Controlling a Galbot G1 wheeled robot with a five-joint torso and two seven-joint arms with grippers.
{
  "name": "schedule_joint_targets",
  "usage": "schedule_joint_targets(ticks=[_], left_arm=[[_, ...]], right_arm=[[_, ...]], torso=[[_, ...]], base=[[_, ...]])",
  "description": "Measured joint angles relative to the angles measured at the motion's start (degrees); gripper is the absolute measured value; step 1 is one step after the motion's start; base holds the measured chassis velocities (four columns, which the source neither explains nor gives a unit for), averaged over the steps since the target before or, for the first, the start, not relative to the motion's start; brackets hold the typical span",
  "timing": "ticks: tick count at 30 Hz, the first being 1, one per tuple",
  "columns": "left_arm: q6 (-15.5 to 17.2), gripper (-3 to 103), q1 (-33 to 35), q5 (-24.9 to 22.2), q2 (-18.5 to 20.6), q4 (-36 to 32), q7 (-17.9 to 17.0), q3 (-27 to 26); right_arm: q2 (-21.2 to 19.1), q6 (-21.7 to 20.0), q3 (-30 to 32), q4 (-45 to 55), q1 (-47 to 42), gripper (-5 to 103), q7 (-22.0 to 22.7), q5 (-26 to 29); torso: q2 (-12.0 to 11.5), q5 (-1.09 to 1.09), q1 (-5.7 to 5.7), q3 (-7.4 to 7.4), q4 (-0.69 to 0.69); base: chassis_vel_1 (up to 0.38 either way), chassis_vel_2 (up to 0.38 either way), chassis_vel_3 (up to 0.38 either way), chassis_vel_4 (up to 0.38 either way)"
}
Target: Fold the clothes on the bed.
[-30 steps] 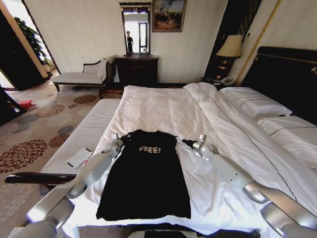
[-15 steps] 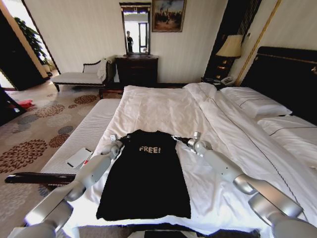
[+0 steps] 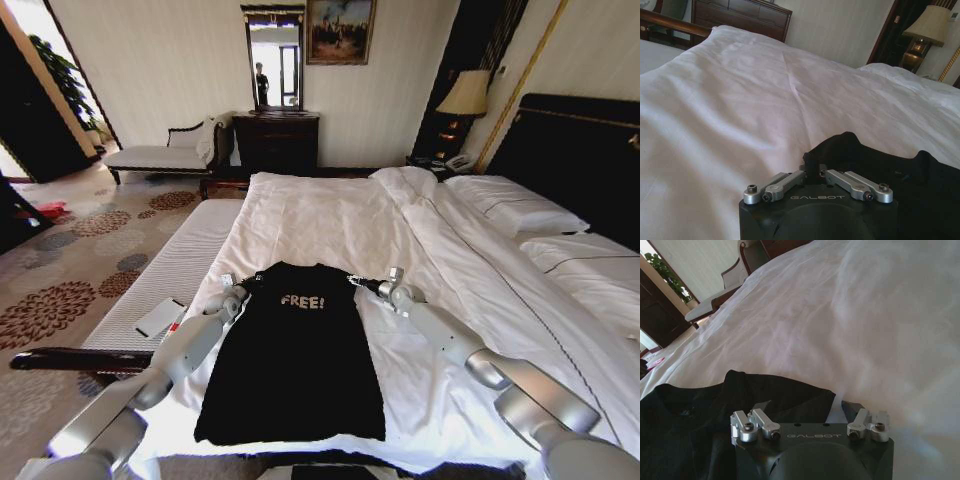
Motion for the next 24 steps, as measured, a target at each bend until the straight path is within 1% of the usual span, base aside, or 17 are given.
schedule_joint_targets(ticks=[1,2,4,5,6,7,10,11,12,13,16,17,18,19,21,22,24], left_arm=[[-0.01,0,-0.02,0.03,-0.01,0.03,0.00,0.00],[0.00,0,-0.01,0.07,-0.02,0.09,0.00,0.00],[-0.01,0,-0.01,0.13,-0.05,0.33,0.00,-0.06],[-0.01,0,-0.01,0.13,-0.05,0.33,0.00,-0.06],[-0.01,0,-0.01,0.15,-0.05,0.41,0.00,-0.10],[-0.01,0,-0.01,0.15,-0.06,0.42,0.00,-0.11],[-0.07,0,0.11,0.15,-0.05,0.42,-0.02,-0.36],[-0.07,0,0.11,0.15,-0.05,0.42,-0.02,-0.36],[-0.09,0,0.11,0.15,-0.05,0.42,-0.03,-0.40],[-0.11,0,0.11,0.14,-0.06,0.43,-0.03,-0.41],[-0.11,0,-0.05,-0.57,-0.36,0.90,-0.05,-0.32],[-0.11,0,-0.05,-0.57,-0.36,0.90,-0.05,-0.32],[-0.11,0,-0.08,-0.59,-0.46,1.07,-0.05,-0.30],[-0.11,0,-0.08,-0.59,-0.56,1.23,-0.06,-0.28],[-0.11,0,-0.08,-0.58,-0.67,1.28,-0.09,-0.12],[-0.11,0,-0.09,-0.58,-0.67,1.21,-0.10,0.03],[-0.11,0,-0.11,-0.59,-0.66,1.16,-0.10,0.12]], right_arm=[[0.07,0.03,-0.04,0.02,0.00,73,-0.09,-0.08],[0.14,0.06,-0.11,0.06,0.00,73,-0.10,-0.13],[0.33,0.08,-0.27,0.25,-0.01,62,-0.11,-0.18],[0.33,0.08,-0.27,0.25,-0.01,62,-0.11,-0.18],[0.37,0.09,-0.31,0.34,0.00,57,-0.11,-0.18],[0.37,0.09,-0.34,0.36,-0.01,57,-0.11,-0.18],[0.38,0.16,-0.57,0.47,0.03,40,-0.11,-0.24],[0.38,0.16,-0.57,0.47,0.03,40,-0.11,-0.24],[0.36,0.18,-0.61,0.48,0.08,34,-0.10,-0.25],[0.37,0.19,-0.61,0.48,0.12,34,-0.10,-0.34],[0.75,0.22,-0.02,0.36,0.55,18,-0.09,-0.88],[0.75,0.22,-0.02,0.36,0.55,18,-0.09,-0.88],[0.76,0.23,0.01,0.36,0.65,13,-0.08,-0.88],[0.75,0.23,0.00,0.35,0.71,13,-0.08,-0.89],[0.71,0.27,-0.05,0.34,0.72,3,-0.08,-0.89],[0.64,0.29,-0.06,0.34,0.72,1,-0.07,-0.89],[0.57,0.31,-0.10,0.34,0.72,1,-0.08,-0.90]], torso=[[0.00,0.00,0.00,0.00,0.00],[0.00,0.00,0.00,0.00,0.00],[0.00,0.00,0.00,0.00,0.00],[0.00,0.00,0.00,0.00,0.00],[0.00,0.00,0.00,0.00,0.00],[0.00,0.00,0.00,0.00,0.00],[0.00,-0.01,0.00,0.00,0.00],[0.00,-0.01,0.00,0.00,0.00],[0.00,0.00,0.00,0.00,0.00],[0.00,0.00,0.00,0.00,-0.01],[0.00,0.00,0.00,0.00,0.00],[0.00,0.00,0.00,0.00,0.00],[0.00,-0.01,0.00,0.00,0.00],[0.00,-0.01,0.00,0.00,0.00],[0.00,0.00,0.00,0.00,0.00],[0.00,0.00,0.00,0.00,0.00],[0.00,0.00,0.00,0.00,0.00]], base=[[0.000,0.000,0.000,0.000],[0.000,0.000,0.000,0.000],[0.000,0.000,0.000,0.000],[0.000,0.000,0.000,0.000],[0.000,0.000,0.000,0.000],[0.000,0.000,0.000,0.000],[0.000,0.000,0.000,0.000],[0.000,0.000,0.000,0.000],[0.000,0.000,0.000,0.000],[0.000,0.000,0.000,0.000],[0.000,0.000,0.000,0.000],[0.000,0.000,0.000,0.000],[0.000,0.000,0.000,0.000],[0.000,0.000,0.000,0.000],[0.000,0.000,0.000,0.000],[0.000,0.000,0.000,0.000],[0.000,0.000,0.000,0.000]])
